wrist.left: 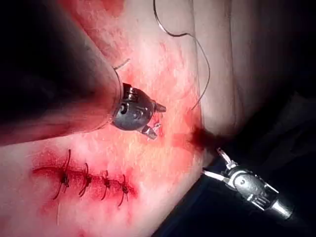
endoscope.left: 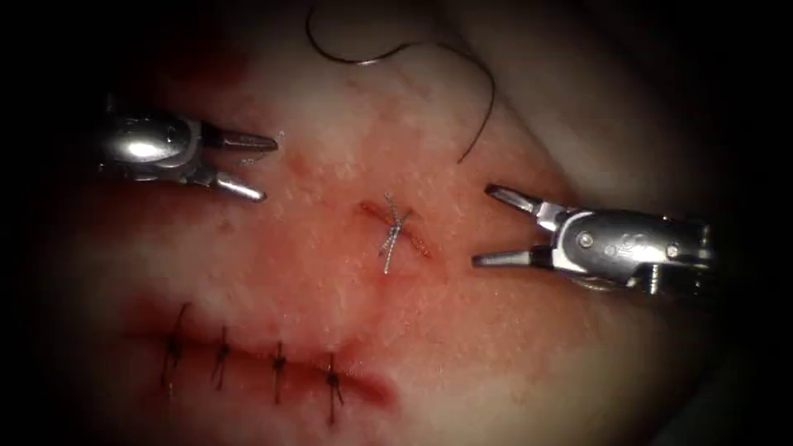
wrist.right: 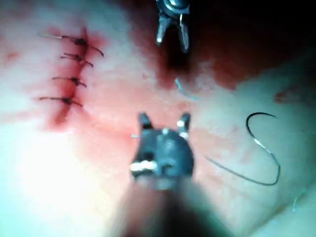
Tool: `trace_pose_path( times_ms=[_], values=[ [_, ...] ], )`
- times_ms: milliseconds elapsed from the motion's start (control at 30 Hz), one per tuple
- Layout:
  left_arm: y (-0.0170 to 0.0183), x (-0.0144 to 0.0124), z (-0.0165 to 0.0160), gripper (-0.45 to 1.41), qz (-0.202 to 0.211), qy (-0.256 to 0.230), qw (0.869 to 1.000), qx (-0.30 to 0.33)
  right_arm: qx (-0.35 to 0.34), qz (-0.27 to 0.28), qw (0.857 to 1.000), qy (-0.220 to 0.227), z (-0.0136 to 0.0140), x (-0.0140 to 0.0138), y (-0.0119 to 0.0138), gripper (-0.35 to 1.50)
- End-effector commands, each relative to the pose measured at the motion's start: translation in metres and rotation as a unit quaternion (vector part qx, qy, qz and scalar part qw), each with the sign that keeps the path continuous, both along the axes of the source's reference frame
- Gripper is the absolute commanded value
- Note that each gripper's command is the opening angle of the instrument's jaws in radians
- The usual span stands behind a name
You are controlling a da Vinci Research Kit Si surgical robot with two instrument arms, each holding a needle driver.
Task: Wound Closure
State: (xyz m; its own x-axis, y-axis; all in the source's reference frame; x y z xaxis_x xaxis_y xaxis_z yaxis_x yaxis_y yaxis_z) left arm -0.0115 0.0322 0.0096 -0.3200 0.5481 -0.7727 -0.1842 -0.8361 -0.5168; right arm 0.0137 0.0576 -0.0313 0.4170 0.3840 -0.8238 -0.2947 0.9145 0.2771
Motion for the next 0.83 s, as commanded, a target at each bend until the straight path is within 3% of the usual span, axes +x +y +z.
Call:
trace_pose_path(
  times_ms=[33, 333, 833],
  values=[
    [-0.0012, -0.0011, 0.0003, 0.66, -0.02, 0.017, 1.0, -0.007, 0.002, -0.005, 1.0, -0.006, 0.0007, -0.0012, 0.0, 1.2],
    [-0.0034, -0.0029, -0.0022, 0.63, -0.034, 0.038, 0.998, -0.041, -0.005, 0.003, 1.0, 0.0, 0.0009, -0.002, 0.0003, 1.16],
    [-0.0038, -0.003, -0.0004, 0.63, -0.013, 0.031, 0.999, -0.038, -0.013, 0.016, 1.0, 0.002, 0.0013, -0.002, 0.0003, 1.16]
  ],
)
